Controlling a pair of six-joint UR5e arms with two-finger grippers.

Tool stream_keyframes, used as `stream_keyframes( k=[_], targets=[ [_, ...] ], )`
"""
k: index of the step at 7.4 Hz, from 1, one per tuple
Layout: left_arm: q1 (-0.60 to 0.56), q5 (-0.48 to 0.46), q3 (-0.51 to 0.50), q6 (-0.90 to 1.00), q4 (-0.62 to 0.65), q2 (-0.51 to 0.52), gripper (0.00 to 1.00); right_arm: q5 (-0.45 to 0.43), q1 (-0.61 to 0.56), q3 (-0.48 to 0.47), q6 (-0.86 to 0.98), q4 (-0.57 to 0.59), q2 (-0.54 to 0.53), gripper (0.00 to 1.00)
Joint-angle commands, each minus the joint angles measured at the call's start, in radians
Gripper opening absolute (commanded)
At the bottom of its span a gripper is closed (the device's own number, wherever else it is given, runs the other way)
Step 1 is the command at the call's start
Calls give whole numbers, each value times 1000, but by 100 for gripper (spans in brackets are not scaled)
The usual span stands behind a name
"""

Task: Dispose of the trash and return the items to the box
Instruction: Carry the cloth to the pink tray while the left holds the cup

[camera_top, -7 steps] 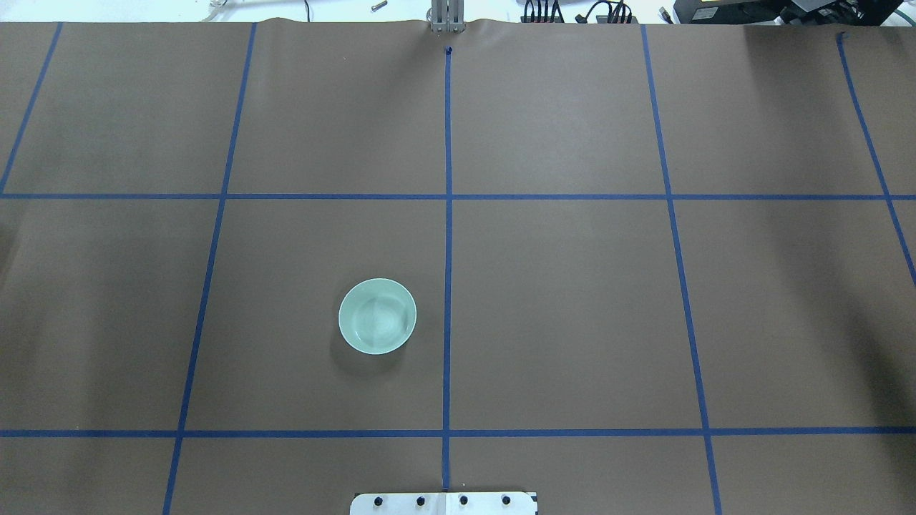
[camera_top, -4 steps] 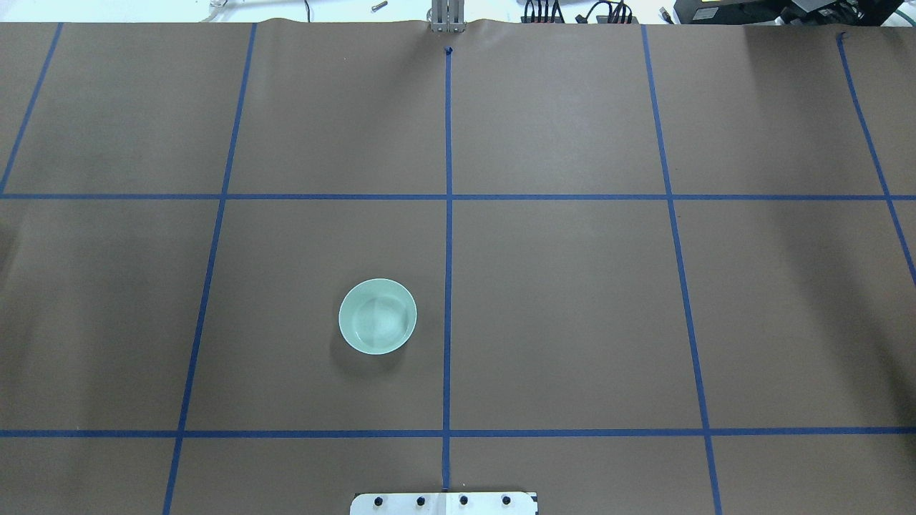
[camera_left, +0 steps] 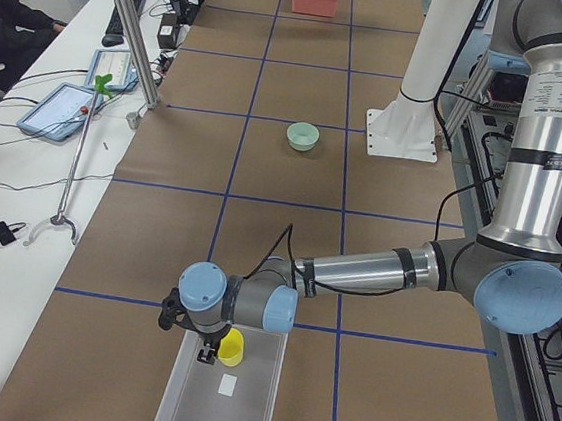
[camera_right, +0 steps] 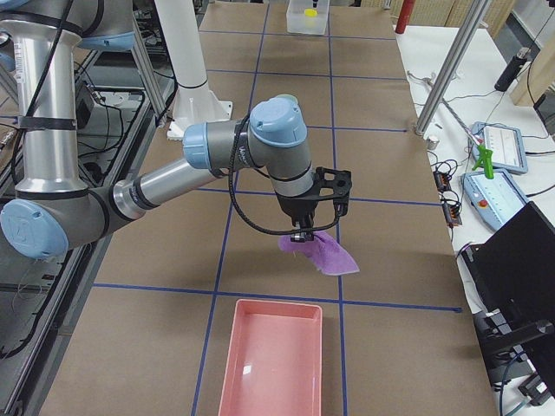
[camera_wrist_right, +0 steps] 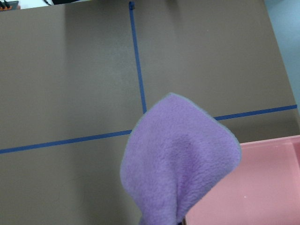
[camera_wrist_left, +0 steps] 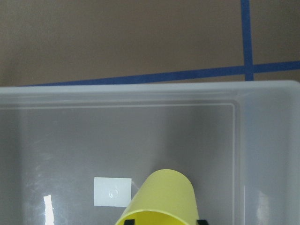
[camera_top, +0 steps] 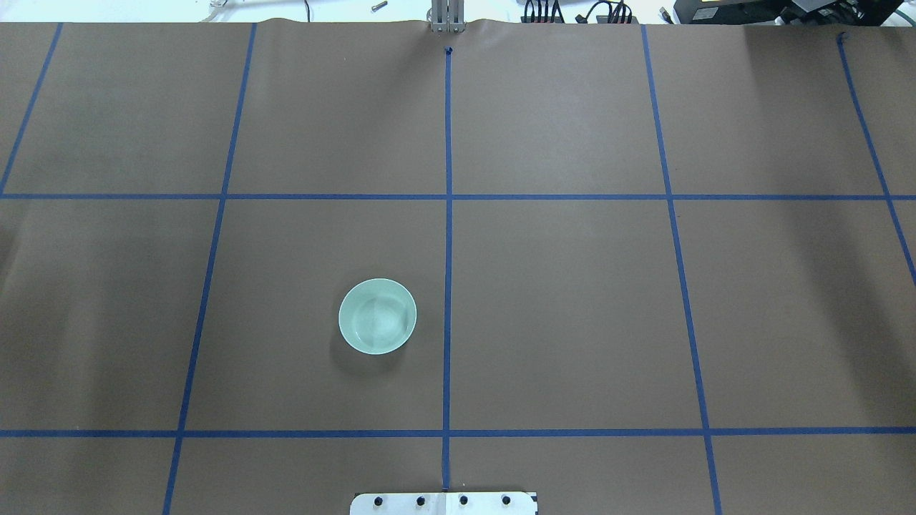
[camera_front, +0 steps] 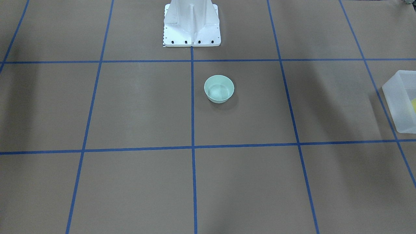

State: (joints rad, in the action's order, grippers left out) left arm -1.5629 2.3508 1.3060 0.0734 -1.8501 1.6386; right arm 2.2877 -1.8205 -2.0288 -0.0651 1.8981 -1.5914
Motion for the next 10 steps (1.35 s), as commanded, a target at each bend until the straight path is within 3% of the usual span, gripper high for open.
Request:
stream_keyframes(
  k=[1, 2, 3, 5, 7, 10],
  targets=[
    [-89, 16, 30, -1, 108, 93, 98, -94, -48, 39, 31, -2, 24, 0],
    [-103, 42, 112, -13, 223, 131, 98, -131, -52, 51, 85, -2, 25, 0],
    [-103, 38, 201, -83, 329, 171, 98, -137, -71, 126, 137, -13, 24, 0],
    [-97, 38, 292, -225, 354, 188, 98, -137, -79, 349, 214, -101, 25, 0],
    [-53, 45, 366, -363, 353, 185, 98, -137, -77, 496, 215, -172, 12, 0],
    [-7, 48, 435, -531, 345, 188, 98, -129, -75, 509, 215, -197, -54, 0]
  ],
)
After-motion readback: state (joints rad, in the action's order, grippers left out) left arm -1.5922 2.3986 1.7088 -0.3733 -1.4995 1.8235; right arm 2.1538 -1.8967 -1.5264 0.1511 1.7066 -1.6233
